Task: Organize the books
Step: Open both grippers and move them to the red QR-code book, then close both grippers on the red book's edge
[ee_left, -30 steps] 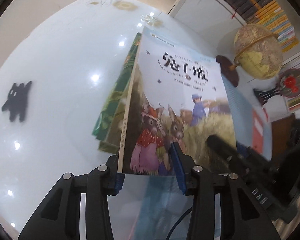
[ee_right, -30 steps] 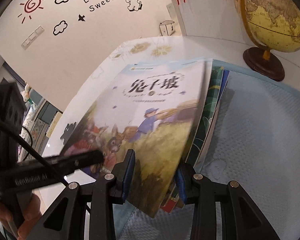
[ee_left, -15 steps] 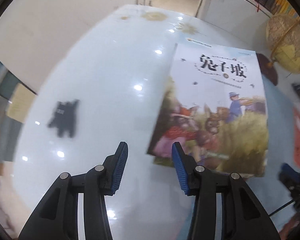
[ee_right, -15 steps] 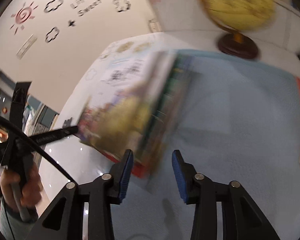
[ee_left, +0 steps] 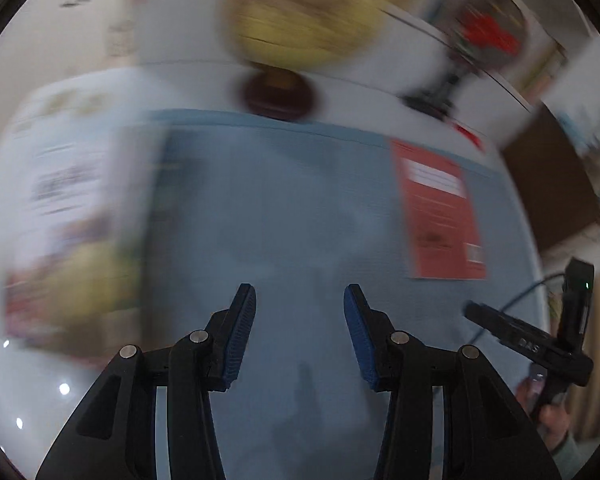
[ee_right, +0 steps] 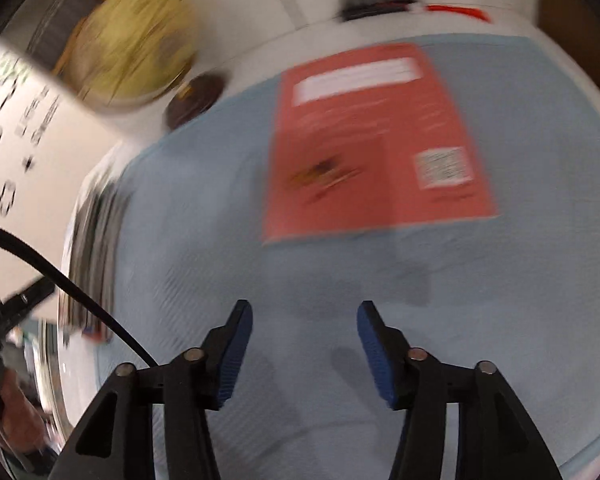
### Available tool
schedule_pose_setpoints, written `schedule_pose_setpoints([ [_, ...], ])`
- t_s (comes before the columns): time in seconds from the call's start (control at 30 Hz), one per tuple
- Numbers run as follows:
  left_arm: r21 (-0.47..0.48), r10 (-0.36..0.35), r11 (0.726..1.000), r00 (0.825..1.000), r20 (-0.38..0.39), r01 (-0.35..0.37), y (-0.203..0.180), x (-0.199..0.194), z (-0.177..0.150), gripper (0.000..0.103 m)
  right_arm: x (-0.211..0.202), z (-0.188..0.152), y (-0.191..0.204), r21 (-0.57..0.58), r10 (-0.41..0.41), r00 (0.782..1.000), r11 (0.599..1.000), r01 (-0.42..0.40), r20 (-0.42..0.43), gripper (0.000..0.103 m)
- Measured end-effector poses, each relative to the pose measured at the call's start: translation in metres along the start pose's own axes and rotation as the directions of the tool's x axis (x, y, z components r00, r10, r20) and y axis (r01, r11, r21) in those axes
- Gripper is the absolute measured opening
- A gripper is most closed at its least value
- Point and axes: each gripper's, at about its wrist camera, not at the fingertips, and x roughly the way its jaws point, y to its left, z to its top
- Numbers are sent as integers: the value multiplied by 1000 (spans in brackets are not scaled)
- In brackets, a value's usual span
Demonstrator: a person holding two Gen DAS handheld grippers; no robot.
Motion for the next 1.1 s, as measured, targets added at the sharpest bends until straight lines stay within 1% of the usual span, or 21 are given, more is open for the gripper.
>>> schedule_pose_setpoints([
  [0.03, 15, -35, 999, 999, -21, 35, -21, 19, 9, 43, -5, 7, -10, 8, -5, 1000, 1000, 5, 13, 53],
  [0.1, 19, -57, 998, 997, -52, 58, -49, 49, 20, 43, -15, 24, -31, 14, -34, 999, 999, 34, 41, 54],
  [0.13, 36, -60, 997, 997, -54, 62, -61, 62, 26, 43, -17, 33, -39, 16, -46, 998, 999, 45, 51, 54],
  [0.17, 68, -45, 996, 998, -49, 49, -80, 78, 32, 43, -19, 42, -49, 18, -50, 997, 999, 49, 57, 54],
  [0.2, 78, -31, 996, 998, -49, 34, -90, 87, 34, 43, -18, 51, -59, 20, -49, 997, 999, 47, 58, 54],
  [0.3, 86, -13, 996, 998, -56, 18, -109, 120, 43, 43, -10, 74, -75, 27, -44, 997, 999, 42, 59, 54],
  [0.33, 82, 9, 997, 998, -62, -4, -116, 131, 45, 43, -4, 83, -77, 21, -47, 997, 999, 46, 57, 53],
  [0.37, 81, 23, 997, 998, -64, -17, -120, 134, 46, 43, -1, 87, -81, 14, -45, 997, 999, 44, 60, 45],
  [0.4, 74, 34, 997, 997, -67, -29, -123, 142, 47, 43, 1, 92, -83, 6, -36, 997, 999, 35, 65, 43],
  [0.47, 58, 24, 998, 996, -89, -19, -126, 152, 44, 43, 6, 98, -83, -16, -41, 997, 999, 42, 71, 41],
  [0.5, 42, -2, 999, 993, -117, 6, -127, 160, 42, 43, 10, 99, -83, -25, -45, 996, 999, 47, 70, 40],
  [0.53, 37, -1, 999, 993, -119, 5, -128, 162, 41, 43, 14, 100, -83, -33, -49, 997, 998, 51, 62, 40],
  [0.57, 40, 7, 999, 995, -98, -3, -131, 162, 40, 43, 24, 104, -84, -37, -48, 998, 998, 50, 51, 40],
  [0.7, 20, 10, 1000, 995, -96, -9, -137, 161, 33, 43, 31, 99, -80, -97, -24, 999, 995, 28, 35, 40],
  [0.8, 13, 3, 1000, 994, -108, -2, -141, 157, 22, 43, 27, 89, -81, -128, -28, 999, 991, 31, 25, 40],
  [0.87, 18, -13, 1000, 992, -126, 15, -145, 153, 8, 43, 20, 78, -89, -134, -12, 1000, 991, 13, 8, 40],
  [1.0, 77, -38, 996, 983, -182, 53, -165, 143, -33, 43, 5, 51, -105, -184, -15, 999, 983, 5, -49, 42],
  [1.07, 96, -32, 994, 983, -181, 50, -174, 137, -47, 43, -2, 38, -112, -206, -10, 997, 979, -5, -73, 42],
  [1.1, 88, -29, 995, 984, -175, 45, -175, 136, -50, 43, -5, 34, -116, -206, -7, 997, 978, -9, -74, 41],
])
